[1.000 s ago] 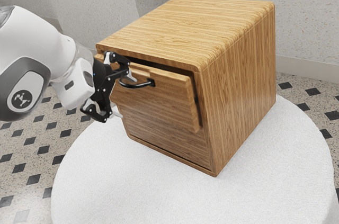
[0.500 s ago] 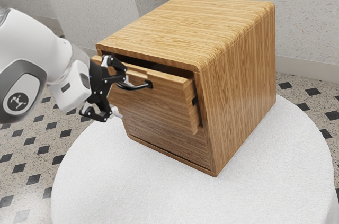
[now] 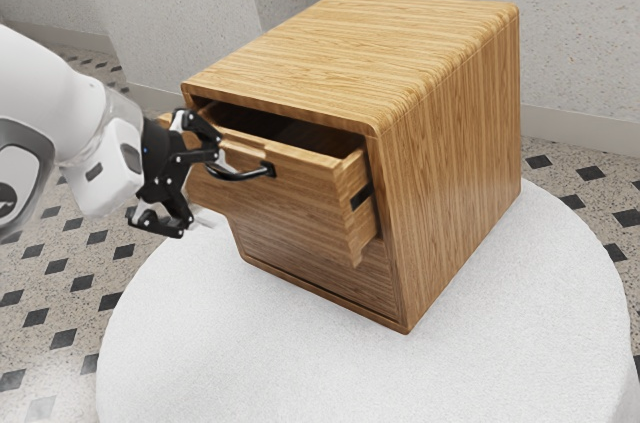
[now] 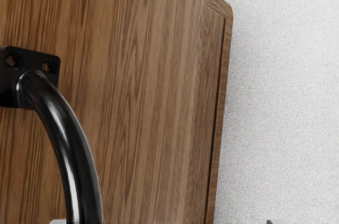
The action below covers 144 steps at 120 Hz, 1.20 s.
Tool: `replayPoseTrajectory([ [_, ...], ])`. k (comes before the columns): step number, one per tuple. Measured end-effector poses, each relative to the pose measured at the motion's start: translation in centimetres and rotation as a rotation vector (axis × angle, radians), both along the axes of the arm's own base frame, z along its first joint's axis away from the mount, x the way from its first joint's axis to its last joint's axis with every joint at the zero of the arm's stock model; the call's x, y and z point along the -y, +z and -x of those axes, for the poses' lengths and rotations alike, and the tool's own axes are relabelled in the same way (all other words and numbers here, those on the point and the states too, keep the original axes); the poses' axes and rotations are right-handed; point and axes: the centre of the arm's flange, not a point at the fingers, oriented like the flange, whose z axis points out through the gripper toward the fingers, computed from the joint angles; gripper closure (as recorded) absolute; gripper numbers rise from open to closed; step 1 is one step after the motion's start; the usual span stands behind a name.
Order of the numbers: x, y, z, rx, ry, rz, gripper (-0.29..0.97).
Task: Pull the drawer handle with one arm to open the drawer
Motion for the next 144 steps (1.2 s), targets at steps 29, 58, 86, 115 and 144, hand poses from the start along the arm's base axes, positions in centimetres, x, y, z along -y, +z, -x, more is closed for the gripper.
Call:
replayPoseTrajectory([
  [29, -0.3, -0.3, 1.3, -0.023, 0.002, 0.008, 0.22],
  [58, -0.6, 0.0, 2.1, -0.042, 0.005, 0.011, 0.23],
  [86, -0.6, 0.4, 3.1, -0.056, 0.002, 0.014, 0.24],
  [115, -0.5, 0.4, 4.5, -0.070, 0.003, 0.010, 0.22],
  [144, -0.5, 0.6, 5.9, -0.074, 0.001, 0.011, 0.25],
])
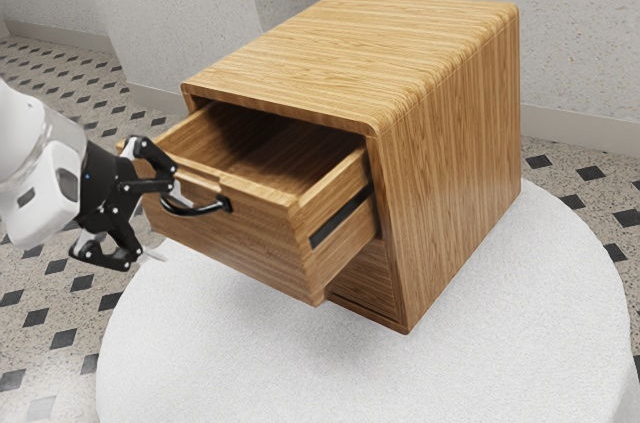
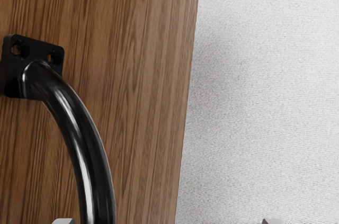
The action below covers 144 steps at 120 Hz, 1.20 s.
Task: Pull the drawer handle with one arm to open the drawer
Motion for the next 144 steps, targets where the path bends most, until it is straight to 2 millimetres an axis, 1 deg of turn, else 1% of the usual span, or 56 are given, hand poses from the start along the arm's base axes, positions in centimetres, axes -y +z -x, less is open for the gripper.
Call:
replayPoseTrajectory([
  [7, 0.1, 0.1, 0.5, 0.001, -0.001, -0.001, 0.26],
  [48, -0.2, -0.4, 3.2, -0.013, 0.005, 0.005, 0.24],
  [55, -0.4, -0.3, 3.7, -0.011, 0.009, 0.007, 0.27],
  [70, -0.7, 0.0, 4.7, -0.010, 0.011, 0.013, 0.28],
  [83, -0.7, 0.3, 5.8, -0.005, 0.012, 0.012, 0.39],
  [98, -0.8, 0.6, 6.7, -0.005, 0.014, 0.011, 0.32],
  [107, -0.8, 0.6, 7.1, -0.008, 0.014, 0.012, 0.29],
  [144, -0.8, 0.8, 8.5, -0.017, 0.012, 0.013, 0.29],
])
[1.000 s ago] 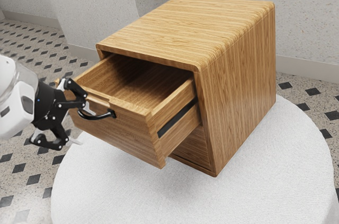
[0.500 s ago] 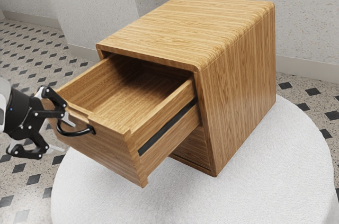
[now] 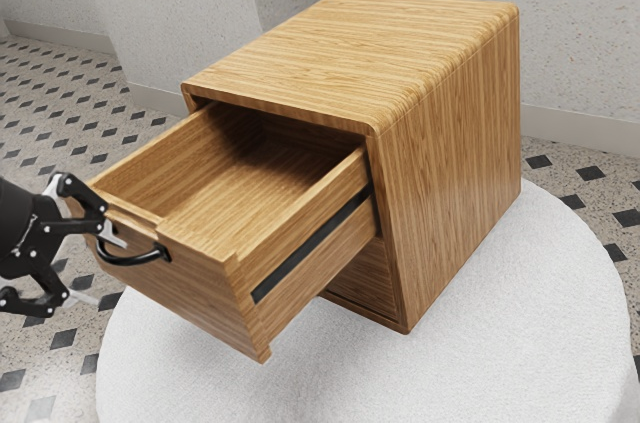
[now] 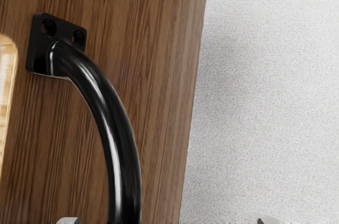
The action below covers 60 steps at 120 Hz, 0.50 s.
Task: Pull the drawer handle with one arm to open the drawer
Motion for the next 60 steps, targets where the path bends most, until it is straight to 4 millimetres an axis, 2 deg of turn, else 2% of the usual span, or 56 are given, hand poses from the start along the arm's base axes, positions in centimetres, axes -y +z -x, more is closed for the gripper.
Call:
replayPoseTrajectory([
  [21, 0.0, 0.0, 0.7, -0.007, 0.001, -0.003, 0.28],
  [35, 0.0, 0.1, 0.9, -0.011, 0.002, -0.005, 0.17],
  [43, 0.5, 1.1, 1.6, 0.011, -0.005, -0.016, 0.12],
  [47, 1.2, 2.3, 2.2, 0.036, -0.013, -0.031, 0.10],
  [52, 2.8, 5.2, 3.5, 0.086, -0.027, -0.061, 0.08],
  [55, 4.0, 7.6, 4.6, 0.126, -0.036, -0.077, 0.07],
  [60, 5.8, 12.8, 6.2, 0.190, -0.021, -0.074, 0.06],
])
